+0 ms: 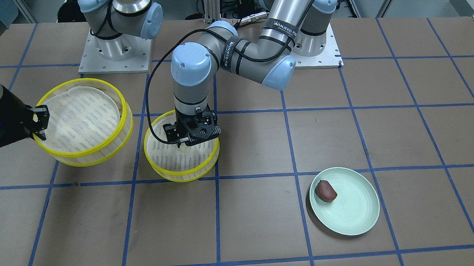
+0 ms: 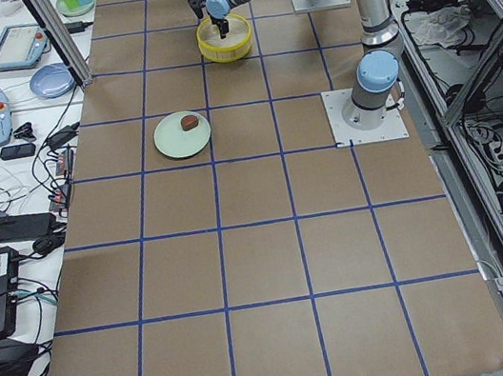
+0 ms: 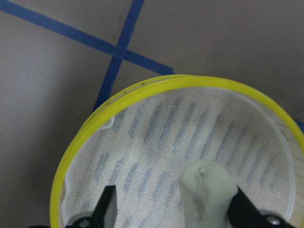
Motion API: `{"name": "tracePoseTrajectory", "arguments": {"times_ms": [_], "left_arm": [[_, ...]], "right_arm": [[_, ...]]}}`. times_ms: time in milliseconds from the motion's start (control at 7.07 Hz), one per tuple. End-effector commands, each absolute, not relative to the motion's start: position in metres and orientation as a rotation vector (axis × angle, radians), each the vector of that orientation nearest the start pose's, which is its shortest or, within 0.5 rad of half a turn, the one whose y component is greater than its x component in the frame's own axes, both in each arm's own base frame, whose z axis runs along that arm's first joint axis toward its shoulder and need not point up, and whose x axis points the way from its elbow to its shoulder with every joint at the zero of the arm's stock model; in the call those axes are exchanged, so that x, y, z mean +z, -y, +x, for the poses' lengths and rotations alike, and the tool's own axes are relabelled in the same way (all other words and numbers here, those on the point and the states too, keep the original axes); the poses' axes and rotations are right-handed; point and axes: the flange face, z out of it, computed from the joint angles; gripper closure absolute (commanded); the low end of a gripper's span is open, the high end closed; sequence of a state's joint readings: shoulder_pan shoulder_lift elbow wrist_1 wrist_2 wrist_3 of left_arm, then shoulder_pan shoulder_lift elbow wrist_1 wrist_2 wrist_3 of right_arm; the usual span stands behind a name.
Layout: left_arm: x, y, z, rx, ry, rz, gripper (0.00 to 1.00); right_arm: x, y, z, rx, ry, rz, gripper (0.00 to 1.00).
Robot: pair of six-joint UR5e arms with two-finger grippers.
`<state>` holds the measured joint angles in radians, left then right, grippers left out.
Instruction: Stack buns with steamer
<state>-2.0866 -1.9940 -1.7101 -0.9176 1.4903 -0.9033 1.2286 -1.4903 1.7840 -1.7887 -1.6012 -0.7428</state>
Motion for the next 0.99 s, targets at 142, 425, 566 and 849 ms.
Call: {"name": "tracePoseTrajectory", "arguments": {"times_ms": [142,425,566,849], "left_arm": [[0.284,0.482,-0.395,-0.101,-3.231,-0.580,0.00],[0.307,0.502,-0.362,-0.170,-3.255,-0.503,0.00],[0.304,0.518,-0.328,-0.159,-3.243,-0.437,0.00],[0.319,0.563,-0.212,-0.162,-3.222,-0.315,0.00]], "right_arm": [[0.355,0.515,-0.032,0.147,-3.044,-0.644,1.00],[0.356,0.515,-0.021,0.145,-3.071,-0.504,1.00],[0.355,0.517,-0.002,0.145,-3.075,-0.486,1.00],[0.348,0.516,0.062,0.165,-3.093,-0.424,1.00]]}}
